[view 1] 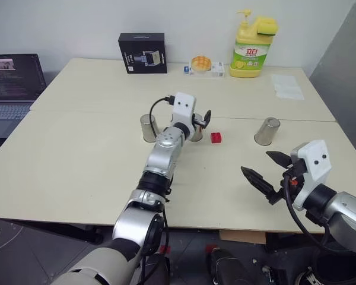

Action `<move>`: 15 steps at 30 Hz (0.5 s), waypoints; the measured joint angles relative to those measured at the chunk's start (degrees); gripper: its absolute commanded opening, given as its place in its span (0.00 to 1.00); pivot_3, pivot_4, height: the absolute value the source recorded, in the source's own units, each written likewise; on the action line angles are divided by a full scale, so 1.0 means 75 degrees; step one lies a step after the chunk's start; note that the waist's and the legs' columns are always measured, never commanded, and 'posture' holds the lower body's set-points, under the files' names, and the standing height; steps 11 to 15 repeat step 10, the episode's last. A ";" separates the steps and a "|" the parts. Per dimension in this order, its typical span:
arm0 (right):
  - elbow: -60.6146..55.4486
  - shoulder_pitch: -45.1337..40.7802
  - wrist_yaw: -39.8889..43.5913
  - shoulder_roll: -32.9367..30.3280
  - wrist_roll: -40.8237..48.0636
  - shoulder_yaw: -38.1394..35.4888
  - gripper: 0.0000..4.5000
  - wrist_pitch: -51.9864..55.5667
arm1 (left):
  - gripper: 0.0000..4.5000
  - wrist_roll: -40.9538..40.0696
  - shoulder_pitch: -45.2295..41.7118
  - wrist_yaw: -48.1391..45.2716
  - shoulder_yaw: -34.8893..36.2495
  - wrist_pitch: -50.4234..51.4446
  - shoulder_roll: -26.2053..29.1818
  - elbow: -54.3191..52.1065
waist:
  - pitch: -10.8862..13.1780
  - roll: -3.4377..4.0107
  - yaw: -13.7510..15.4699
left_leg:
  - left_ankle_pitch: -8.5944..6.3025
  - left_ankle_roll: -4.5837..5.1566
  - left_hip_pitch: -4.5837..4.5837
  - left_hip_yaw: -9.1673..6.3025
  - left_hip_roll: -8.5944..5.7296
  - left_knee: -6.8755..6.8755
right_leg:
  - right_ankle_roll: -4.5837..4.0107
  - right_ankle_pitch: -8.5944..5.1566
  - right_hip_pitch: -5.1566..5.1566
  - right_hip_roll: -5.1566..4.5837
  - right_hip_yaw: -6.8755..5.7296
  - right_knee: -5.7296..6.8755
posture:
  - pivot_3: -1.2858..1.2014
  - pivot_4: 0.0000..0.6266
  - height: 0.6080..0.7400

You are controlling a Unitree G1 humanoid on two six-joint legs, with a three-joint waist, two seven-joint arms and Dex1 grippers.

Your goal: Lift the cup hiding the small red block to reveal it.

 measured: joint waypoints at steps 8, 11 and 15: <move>0.0331 -0.0043 0.0419 0.0055 -0.0248 0.0168 1.00 -0.0054 | 1.00 -0.1484 0.1622 -0.2149 -0.0536 0.4913 0.2641 -0.4073 | -0.0001 0.0002 -0.0047 | 0.0002 -0.0001 0.0003 -0.0008 0.0007 0.0016 | 0.0004 0.0003 0.0005 0.0003 -0.0013 0.0006 | 0.52 0.24 1.00; 0.0427 -0.0107 0.0464 0.0079 -0.0298 0.0269 1.00 -0.0092 | 1.00 -0.1680 0.1628 -0.2469 -0.0540 0.5276 0.3144 -0.4364 | -0.0002 0.0004 -0.0062 | 0.0004 0.0000 0.0010 -0.0005 0.0006 0.0014 | 0.0005 0.0003 0.0007 0.0003 -0.0008 0.0007 | 0.52 0.24 1.00; 0.0427 -0.0107 0.0464 0.0079 -0.0298 0.0269 1.00 -0.0092 | 1.00 -0.1680 0.1628 -0.2469 -0.0540 0.5276 0.3144 -0.4364 | -0.0002 0.0004 -0.0062 | 0.0004 0.0000 0.0010 -0.0005 0.0006 0.0014 | 0.0005 0.0003 0.0007 0.0003 -0.0008 0.0007 | 0.52 0.24 1.00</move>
